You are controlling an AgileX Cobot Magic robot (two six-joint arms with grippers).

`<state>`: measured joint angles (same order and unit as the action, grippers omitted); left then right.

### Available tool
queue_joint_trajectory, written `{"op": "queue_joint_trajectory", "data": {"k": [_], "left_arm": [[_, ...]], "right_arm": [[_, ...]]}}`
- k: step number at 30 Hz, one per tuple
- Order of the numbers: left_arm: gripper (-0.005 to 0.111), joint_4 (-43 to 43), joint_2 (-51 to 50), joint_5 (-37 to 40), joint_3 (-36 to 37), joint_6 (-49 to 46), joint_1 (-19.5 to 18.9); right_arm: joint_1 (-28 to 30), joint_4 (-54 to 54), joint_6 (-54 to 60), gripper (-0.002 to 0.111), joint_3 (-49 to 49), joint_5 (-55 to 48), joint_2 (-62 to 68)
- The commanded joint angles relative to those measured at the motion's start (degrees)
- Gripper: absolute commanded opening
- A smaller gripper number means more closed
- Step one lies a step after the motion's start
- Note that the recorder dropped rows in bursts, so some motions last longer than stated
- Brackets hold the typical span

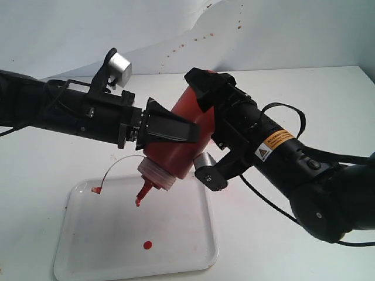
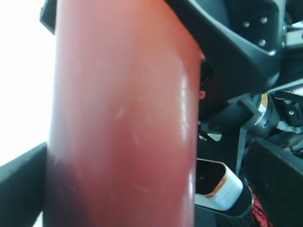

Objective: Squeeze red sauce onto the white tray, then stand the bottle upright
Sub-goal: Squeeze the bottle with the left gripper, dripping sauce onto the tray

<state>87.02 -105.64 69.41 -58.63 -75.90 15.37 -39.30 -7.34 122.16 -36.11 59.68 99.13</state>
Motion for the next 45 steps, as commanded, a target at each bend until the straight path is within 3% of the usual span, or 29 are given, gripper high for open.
{"op": "queue_joint_trajectory", "data": {"k": [1,10,32,34,36,38,40,42,45], "left_arm": [[0.087,3.93,0.02,0.56,-0.32,0.50,-0.14],[0.000,5.66,0.02,0.56,-0.32,0.41,-0.14],[0.000,5.62,0.02,0.56,-0.32,0.51,-0.14],[0.005,7.02,0.02,0.56,-0.32,0.27,-0.14],[0.022,8.83,0.02,0.56,-0.32,0.27,-0.14],[0.054,9.21,0.02,-0.24,-0.32,0.27,-0.14],[0.078,9.21,0.02,-0.12,-0.32,0.27,-0.14],[0.088,9.21,0.02,0.00,-0.32,0.27,-0.14],[0.088,8.12,0.02,-0.10,-0.98,0.39,-0.14]], "right_arm": [[-0.12,-0.73,0.63,0.000,-0.64,2.55,-0.91],[-0.12,-0.73,0.63,0.000,-0.64,2.55,-0.91],[-0.12,-0.73,0.63,0.000,-0.64,2.55,-0.91],[-0.12,-0.73,0.63,0.000,-0.64,2.55,-0.91],[-0.12,-0.73,0.63,0.000,-0.64,2.55,-0.91],[-0.12,-0.73,0.63,0.000,-0.64,2.55,-0.91],[-0.12,-0.73,0.63,0.000,-0.64,2.55,-0.91],[-0.12,-0.73,0.63,0.000,-0.64,2.55,-0.91],[-0.12,-0.73,0.63,0.000,-0.64,2.55,-0.91]]}}
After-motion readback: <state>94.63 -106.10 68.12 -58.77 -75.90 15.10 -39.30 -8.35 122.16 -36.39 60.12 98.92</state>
